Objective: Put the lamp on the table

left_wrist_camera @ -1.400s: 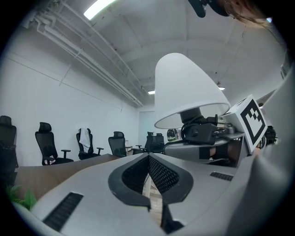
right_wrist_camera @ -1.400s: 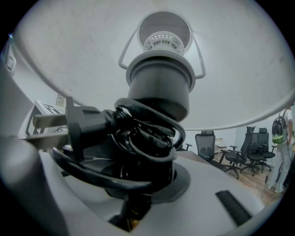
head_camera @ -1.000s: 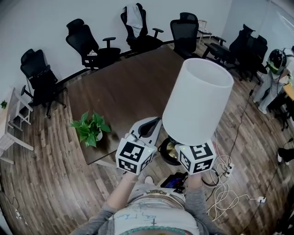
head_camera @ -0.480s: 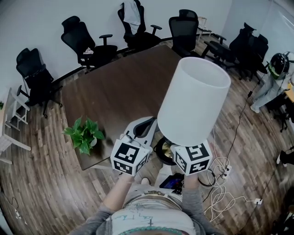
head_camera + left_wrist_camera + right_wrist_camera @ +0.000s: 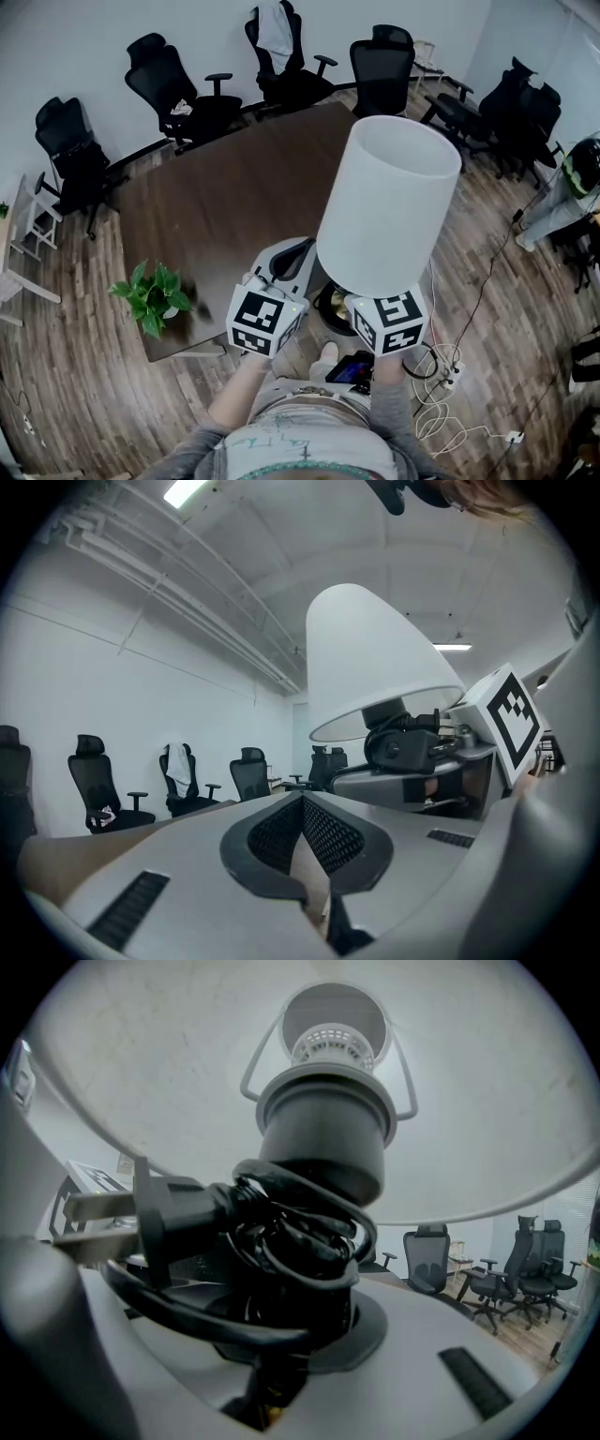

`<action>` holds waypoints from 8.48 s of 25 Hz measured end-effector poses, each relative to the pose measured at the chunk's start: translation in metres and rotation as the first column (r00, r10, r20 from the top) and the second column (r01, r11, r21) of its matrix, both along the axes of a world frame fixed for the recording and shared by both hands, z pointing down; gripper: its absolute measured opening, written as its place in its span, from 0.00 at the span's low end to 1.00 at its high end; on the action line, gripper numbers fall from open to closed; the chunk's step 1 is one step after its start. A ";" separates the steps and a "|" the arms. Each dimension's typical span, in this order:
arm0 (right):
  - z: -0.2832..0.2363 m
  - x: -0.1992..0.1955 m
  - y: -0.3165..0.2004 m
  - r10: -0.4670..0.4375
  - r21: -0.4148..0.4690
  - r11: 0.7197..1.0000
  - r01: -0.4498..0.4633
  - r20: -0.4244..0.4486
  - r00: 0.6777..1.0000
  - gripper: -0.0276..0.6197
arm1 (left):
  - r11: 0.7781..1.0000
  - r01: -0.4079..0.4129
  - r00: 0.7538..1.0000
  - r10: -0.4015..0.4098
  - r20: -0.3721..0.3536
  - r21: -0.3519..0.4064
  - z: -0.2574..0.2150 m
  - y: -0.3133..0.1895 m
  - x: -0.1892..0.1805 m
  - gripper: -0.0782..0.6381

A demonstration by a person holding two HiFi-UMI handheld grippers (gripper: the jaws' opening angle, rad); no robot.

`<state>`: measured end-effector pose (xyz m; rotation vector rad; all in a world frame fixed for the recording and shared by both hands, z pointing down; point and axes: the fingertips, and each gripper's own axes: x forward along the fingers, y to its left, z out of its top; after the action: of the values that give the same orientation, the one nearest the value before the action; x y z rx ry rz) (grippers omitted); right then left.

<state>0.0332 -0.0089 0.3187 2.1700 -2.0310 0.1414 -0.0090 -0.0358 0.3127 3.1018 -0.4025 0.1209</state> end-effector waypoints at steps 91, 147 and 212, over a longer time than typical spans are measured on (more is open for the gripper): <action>0.073 0.153 -0.287 -0.405 -0.167 0.897 0.410 0.066 0.912 0.14 | 0.863 0.479 0.877 -0.466 0.114 -0.157 0.063 -0.248 0.103 0.12; 0.213 0.152 -0.381 -0.416 -0.285 0.844 0.455 0.188 0.890 0.13 | 0.790 0.518 0.847 -0.420 0.326 -0.327 0.184 -0.265 0.108 0.12; 0.246 0.147 -0.363 -0.422 -0.251 0.847 0.469 0.219 0.880 0.13 | 0.830 0.412 0.901 -0.310 0.304 -0.376 0.191 -0.253 0.120 0.12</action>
<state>0.1798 -0.3721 0.5644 1.5022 -2.3606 0.5316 0.1113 -0.2891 0.5037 2.5222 -0.8384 0.4955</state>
